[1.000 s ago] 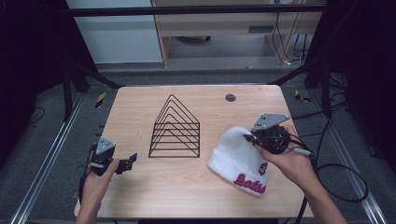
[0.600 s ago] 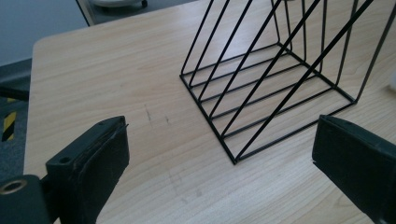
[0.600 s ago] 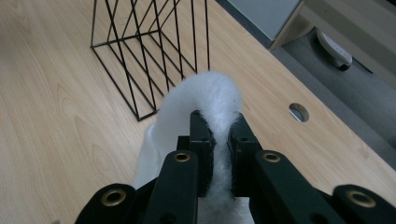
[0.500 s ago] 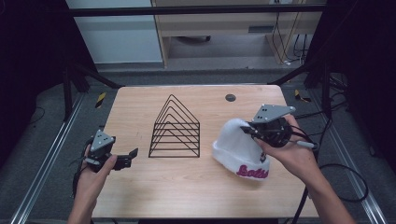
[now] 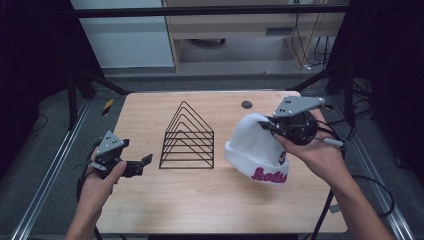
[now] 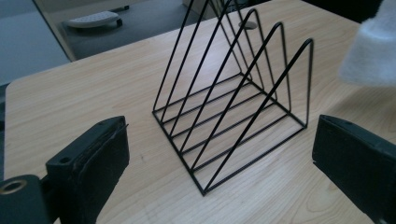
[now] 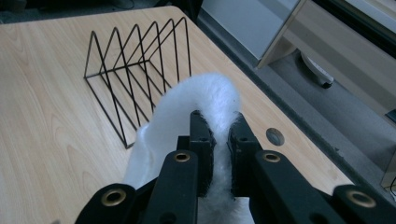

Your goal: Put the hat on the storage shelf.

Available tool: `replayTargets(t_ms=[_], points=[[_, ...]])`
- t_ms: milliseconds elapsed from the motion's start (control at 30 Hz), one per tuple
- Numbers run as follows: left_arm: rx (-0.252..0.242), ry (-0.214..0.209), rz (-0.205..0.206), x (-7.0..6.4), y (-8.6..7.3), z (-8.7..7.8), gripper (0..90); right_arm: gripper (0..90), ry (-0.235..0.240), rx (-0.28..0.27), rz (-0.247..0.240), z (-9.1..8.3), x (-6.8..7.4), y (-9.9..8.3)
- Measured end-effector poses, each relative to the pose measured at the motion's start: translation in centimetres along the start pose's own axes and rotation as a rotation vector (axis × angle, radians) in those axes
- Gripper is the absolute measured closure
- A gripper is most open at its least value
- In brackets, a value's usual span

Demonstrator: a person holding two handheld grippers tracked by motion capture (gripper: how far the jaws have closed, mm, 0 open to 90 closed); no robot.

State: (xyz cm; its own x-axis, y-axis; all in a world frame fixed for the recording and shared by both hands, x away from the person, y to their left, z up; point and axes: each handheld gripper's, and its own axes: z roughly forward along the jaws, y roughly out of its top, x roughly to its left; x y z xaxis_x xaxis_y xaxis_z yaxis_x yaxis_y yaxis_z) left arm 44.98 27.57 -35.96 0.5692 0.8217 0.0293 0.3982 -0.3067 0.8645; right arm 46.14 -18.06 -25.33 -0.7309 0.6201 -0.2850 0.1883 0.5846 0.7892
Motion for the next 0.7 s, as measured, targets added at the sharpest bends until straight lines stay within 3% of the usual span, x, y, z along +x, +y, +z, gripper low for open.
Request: replayTargets(t_ms=[467,700], points=[[-0.003,-0.052,0.05,-1.6,2.4,0.2,3.2,83.5,-0.024,-0.034,0.002,-0.6,-0.8,2.2],[-0.004,-0.082,0.085,-2.3,4.4,0.2,4.0,83.5,-0.049,-0.072,-0.005,-1.2,-1.1,4.5]])
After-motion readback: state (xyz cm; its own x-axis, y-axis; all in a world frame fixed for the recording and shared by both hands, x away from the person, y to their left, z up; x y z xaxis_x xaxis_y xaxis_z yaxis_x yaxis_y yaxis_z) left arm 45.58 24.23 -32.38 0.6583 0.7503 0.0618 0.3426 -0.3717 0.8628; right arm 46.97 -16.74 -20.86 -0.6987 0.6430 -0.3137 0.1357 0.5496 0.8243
